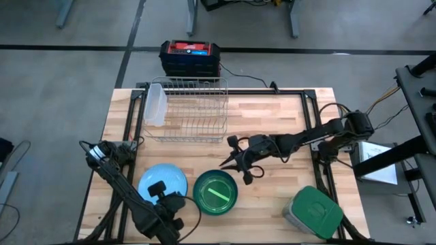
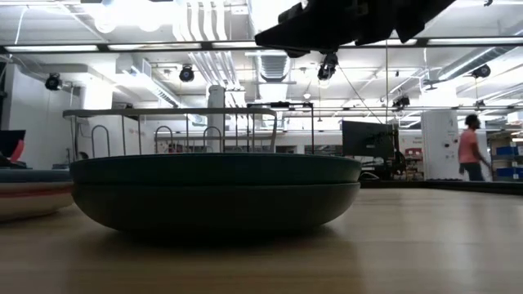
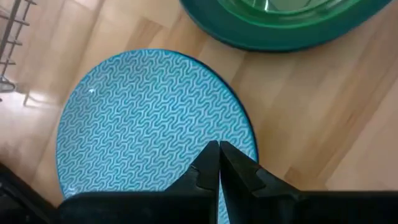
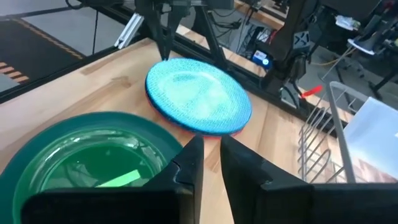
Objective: Sort dishes
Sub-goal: Put the light blue patterned plate into the dish rack
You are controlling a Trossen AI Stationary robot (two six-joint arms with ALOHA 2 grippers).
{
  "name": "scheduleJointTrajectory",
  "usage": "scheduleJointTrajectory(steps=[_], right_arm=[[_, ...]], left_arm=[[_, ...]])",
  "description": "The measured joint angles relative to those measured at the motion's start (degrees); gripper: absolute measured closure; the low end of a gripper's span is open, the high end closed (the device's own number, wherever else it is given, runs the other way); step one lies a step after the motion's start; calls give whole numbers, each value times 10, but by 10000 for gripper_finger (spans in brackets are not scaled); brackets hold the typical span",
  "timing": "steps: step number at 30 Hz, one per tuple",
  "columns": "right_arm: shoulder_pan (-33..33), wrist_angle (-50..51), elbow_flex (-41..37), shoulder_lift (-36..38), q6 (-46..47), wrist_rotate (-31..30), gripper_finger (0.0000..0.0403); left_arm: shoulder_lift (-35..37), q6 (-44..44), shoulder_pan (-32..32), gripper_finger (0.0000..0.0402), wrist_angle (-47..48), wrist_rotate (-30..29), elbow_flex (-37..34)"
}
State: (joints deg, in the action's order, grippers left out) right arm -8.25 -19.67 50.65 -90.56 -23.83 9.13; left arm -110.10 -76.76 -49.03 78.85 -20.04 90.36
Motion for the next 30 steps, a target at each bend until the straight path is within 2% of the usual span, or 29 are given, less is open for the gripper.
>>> scheduleJointTrajectory(steps=[4,8,16,20,30], right_arm=[[0,1,-6,5,11,-1,337],[0,2,-9,5,14,-1,323],[0,12,-9,5,14,-2,300],[0,15,-9,5,20,-2,288],[0,19,-9,5,24,-2,268]], left_arm=[[0,-29,-9,401,-4,1,-20],[-2,-33,-14,389,-58,21,-47],[-4,-44,-18,302,-115,69,-89],[-4,-57,-20,273,-138,87,-100],[-4,-73,-22,264,-169,90,-147]])
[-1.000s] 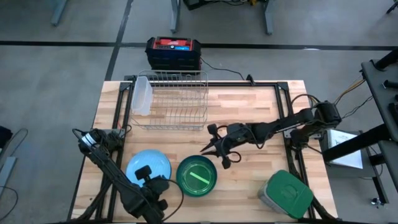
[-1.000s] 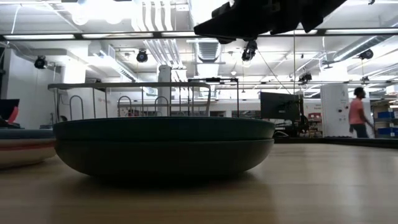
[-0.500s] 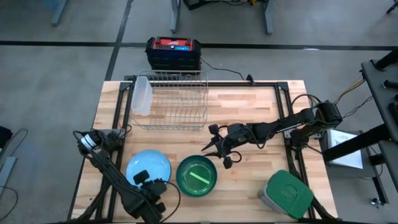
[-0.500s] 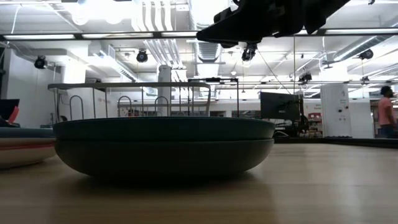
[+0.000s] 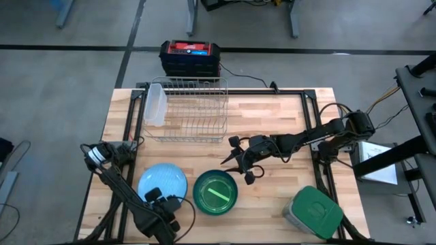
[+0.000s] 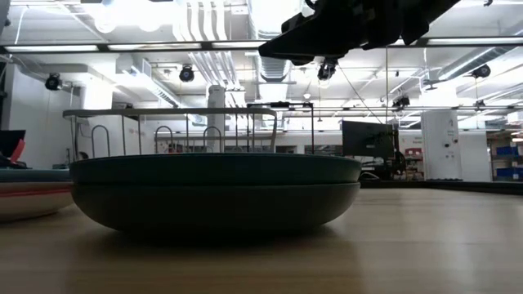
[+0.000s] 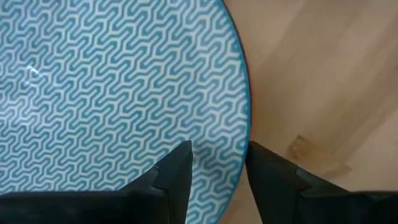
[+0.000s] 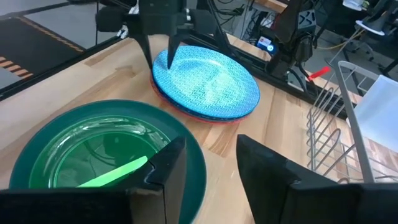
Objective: Sort dishes
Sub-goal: Put the light blue patterned plate into the dish rack
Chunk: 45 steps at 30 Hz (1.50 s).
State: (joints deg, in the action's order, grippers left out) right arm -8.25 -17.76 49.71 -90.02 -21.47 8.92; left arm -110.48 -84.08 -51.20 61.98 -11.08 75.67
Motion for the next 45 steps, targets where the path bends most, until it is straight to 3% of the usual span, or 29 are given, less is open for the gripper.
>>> scheduleJointTrajectory(steps=[6,14,31,36,45], right_arm=[[0,1,0,0,0,0,266],[0,1,0,0,0,0,278],[-37,-37,3,-49,-72,5,304],[-61,-52,48,-101,-96,-54,300],[-61,15,143,-172,-82,-61,269]], left_arm=[[2,31,0,279,-27,-7,-15],[2,55,0,391,-37,-21,12],[15,80,7,401,-39,-68,36],[30,78,10,401,-35,-104,37],[31,56,14,394,-10,-30,45]])
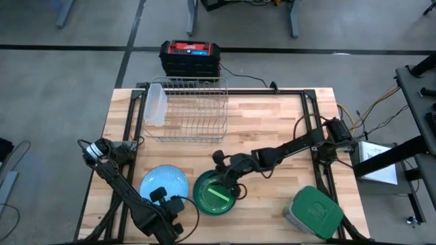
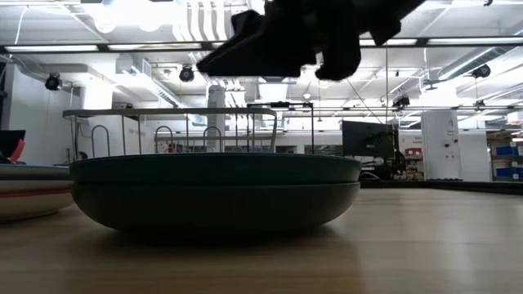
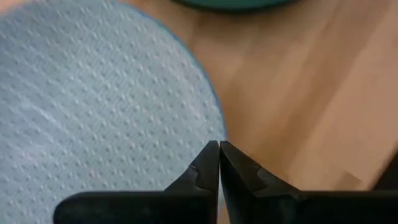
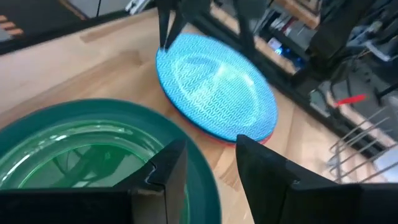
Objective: Sort dishes
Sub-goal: Put the light blue patterned plate into the dish rack
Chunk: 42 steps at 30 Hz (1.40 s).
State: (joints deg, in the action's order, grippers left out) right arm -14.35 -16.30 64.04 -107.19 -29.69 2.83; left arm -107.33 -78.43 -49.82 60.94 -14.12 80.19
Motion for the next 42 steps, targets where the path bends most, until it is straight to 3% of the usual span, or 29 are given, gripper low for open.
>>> scheduleJointTrajectory(steps=[5,14,20,33,36,39,42], right_arm=[[0,30,27,-27,0,0,256],[0,32,30,-38,15,1,238],[0,35,30,-38,16,1,239],[0,37,30,-38,16,2,233],[0,37,30,-38,16,2,234],[0,37,30,-38,16,2,238],[0,37,30,-38,15,2,240]], left_arm=[[1,-4,-6,354,-1,5,32],[-39,-15,-15,255,12,19,23],[-45,-16,-15,237,47,22,22],[-78,13,-15,255,45,32,22],[-83,30,-15,298,44,31,22],[-83,41,-16,365,48,20,23],[-80,39,-15,386,49,17,24]])
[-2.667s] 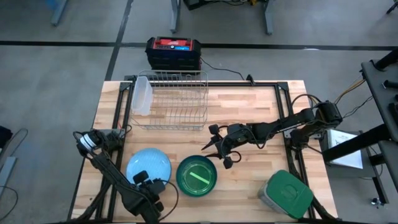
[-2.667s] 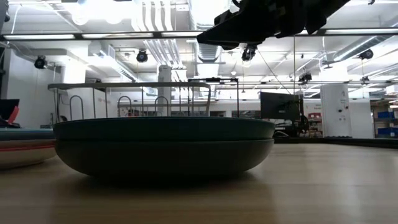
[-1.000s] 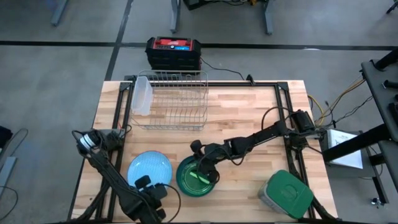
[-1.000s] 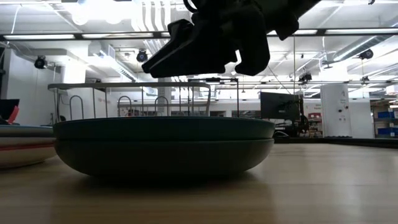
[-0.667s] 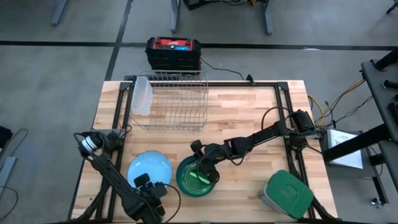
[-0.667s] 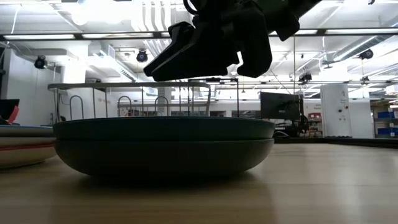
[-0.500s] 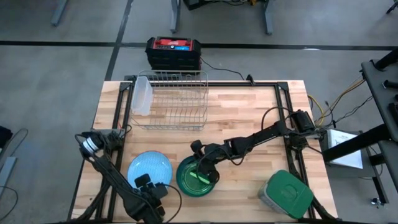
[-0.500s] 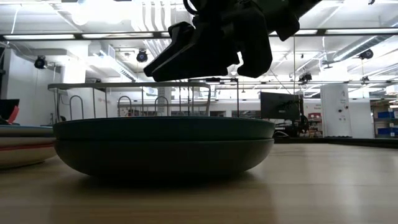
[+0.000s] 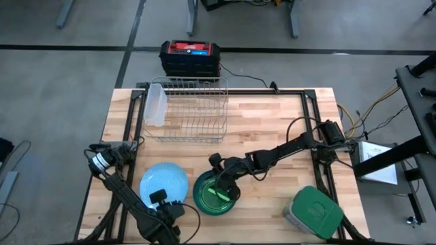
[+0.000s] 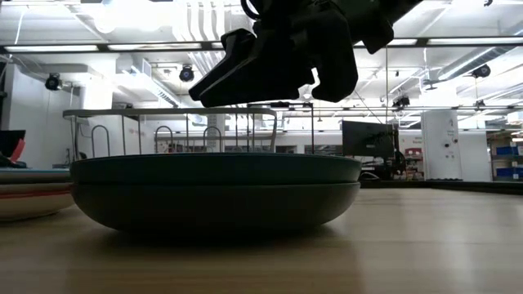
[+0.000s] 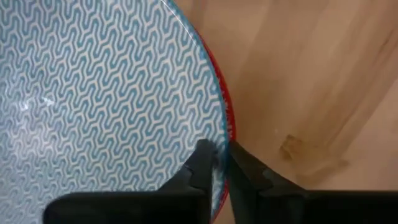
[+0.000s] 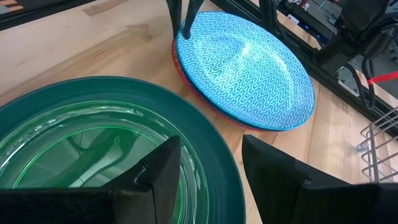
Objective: Sort dishes
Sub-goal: Put the light blue patterned plate into the dish rack
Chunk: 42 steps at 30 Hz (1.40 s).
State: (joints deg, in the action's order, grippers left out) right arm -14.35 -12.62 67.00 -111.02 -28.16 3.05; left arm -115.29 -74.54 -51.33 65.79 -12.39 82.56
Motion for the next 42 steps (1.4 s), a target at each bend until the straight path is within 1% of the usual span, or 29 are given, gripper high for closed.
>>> scheduleJointTrajectory(steps=[6,11,16,21,26,28,30,33,39,42], right_arm=[[0,0,0,0,-2,3,238],[0,-3,0,0,-4,22,246],[-6,-25,0,0,-22,33,251],[-22,-52,0,0,-56,31,237],[-23,-66,0,0,-60,29,219],[-21,-69,0,1,-54,29,214],[-20,-69,0,1,-50,28,212],[-20,-70,0,1,-49,28,211],[-20,-69,0,1,-35,28,211],[-20,-69,0,1,-33,28,211]], left_arm=[[3,19,1,400,-10,4,31],[7,21,2,400,-3,-1,54],[15,21,4,400,0,-18,58],[24,24,11,400,8,-45,58],[25,-7,13,401,56,-45,58],[25,-8,16,397,57,-27,58],[26,-15,16,385,59,-13,58],[27,-31,16,354,56,-2,49],[27,-44,15,277,36,-1,47],[27,-44,15,247,23,-5,47]])
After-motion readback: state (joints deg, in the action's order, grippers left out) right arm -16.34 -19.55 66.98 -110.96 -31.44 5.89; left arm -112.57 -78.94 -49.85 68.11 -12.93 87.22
